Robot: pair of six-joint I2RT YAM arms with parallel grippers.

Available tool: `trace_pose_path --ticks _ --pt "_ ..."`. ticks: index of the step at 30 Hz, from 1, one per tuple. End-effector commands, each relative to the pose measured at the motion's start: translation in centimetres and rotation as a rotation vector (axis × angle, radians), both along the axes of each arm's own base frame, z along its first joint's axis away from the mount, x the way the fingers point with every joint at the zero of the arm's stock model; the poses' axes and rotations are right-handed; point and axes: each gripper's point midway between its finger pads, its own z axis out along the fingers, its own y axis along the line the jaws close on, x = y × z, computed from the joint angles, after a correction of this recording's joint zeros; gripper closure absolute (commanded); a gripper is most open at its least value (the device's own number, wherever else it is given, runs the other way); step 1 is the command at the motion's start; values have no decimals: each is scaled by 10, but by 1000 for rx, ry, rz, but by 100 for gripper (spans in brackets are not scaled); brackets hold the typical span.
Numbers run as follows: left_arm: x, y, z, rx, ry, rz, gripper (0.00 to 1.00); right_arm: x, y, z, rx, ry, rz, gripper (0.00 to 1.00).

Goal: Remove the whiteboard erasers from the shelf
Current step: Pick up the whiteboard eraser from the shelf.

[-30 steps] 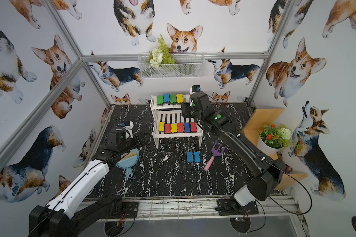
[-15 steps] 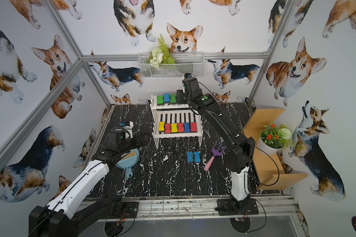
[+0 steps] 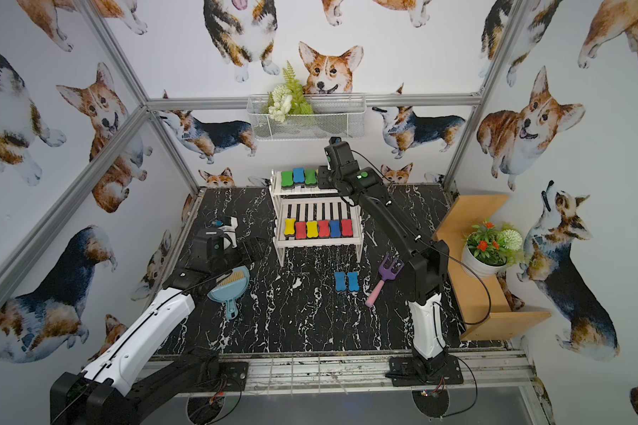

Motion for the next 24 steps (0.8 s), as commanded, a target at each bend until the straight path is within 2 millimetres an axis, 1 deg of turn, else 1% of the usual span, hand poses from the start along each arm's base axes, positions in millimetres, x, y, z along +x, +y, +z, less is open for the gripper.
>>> trace_pose_path --ticks 1,5,7,10,12,14,16,17,18,19,22,24 --pt "1 0 4 9 -19 -5 0 -8 -18 -11 -49 41 -48 54" --pt "1 0 5 6 -20 -5 0 -13 -31 -10 -42 34 -65 54" --pt "1 0 4 3 -19 -5 0 -14 -31 -5 -27 23 -56 54" --pt "1 -1 3 -2 -17 -8 0 -12 -27 10 -16 -6 -32 53" --pt "1 -1 4 -3 -17 -9 0 -12 -24 26 -3 -28 -13 48" --pt "1 -1 3 -3 -17 -8 0 -12 -22 36 5 -44 -4 44" --pt "1 -1 5 -3 -20 -8 0 -13 -21 39 13 -50 2 38" --pt "1 -1 5 -3 -23 -7 0 -13 -19 37 14 -44 8 38" --pt "1 -1 4 -2 -21 -6 1 -13 -19 32 12 -33 10 34" --pt "2 -1 4 -2 -20 -4 0 -12 -18 26 6 -17 8 33" --pt "2 -1 4 -3 -19 -3 0 -8 -17 7 -12 24 3 31" --pt "1 0 4 -1 -18 -3 0 -7 -16 2 -17 31 0 31"
